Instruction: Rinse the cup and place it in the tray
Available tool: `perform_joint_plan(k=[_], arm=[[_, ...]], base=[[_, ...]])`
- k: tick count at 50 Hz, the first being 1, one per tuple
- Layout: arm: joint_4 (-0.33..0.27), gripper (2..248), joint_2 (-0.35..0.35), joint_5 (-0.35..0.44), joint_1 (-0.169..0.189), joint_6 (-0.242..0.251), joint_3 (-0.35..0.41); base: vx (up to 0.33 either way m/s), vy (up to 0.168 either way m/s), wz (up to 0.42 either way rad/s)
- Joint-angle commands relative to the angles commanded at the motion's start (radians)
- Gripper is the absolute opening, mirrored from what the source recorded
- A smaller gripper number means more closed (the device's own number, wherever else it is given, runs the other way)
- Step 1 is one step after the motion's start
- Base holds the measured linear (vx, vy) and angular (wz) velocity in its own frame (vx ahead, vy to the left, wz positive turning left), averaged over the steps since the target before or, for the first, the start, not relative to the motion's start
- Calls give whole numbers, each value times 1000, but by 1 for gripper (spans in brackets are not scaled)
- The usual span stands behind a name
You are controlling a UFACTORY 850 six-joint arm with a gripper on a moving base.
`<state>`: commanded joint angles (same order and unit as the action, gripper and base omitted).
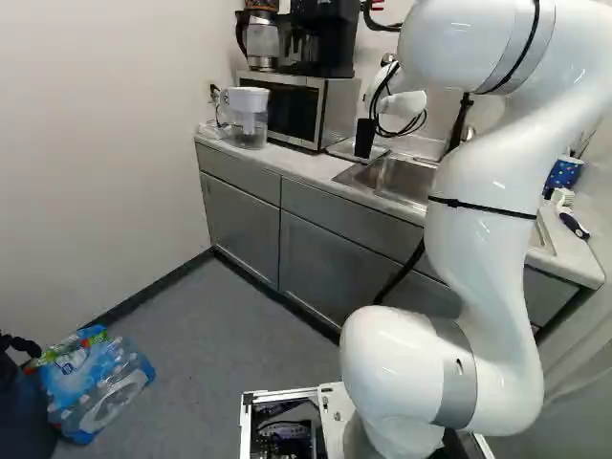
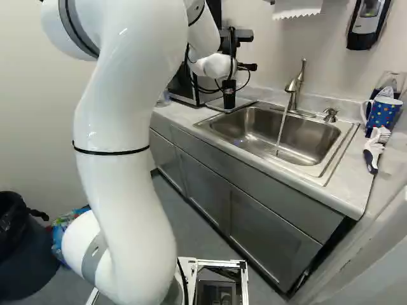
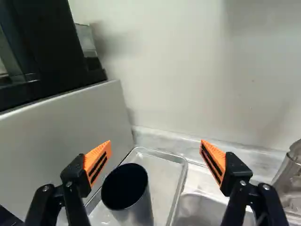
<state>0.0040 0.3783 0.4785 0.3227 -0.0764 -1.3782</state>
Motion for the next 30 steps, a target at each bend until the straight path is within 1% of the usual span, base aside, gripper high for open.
perform_joint_plan(k=[14, 30], arm=[[0, 247, -7, -6, 22, 0, -20], [0, 247, -4, -56, 48, 0, -58]], base=[[0, 0, 0], [0, 0, 0]])
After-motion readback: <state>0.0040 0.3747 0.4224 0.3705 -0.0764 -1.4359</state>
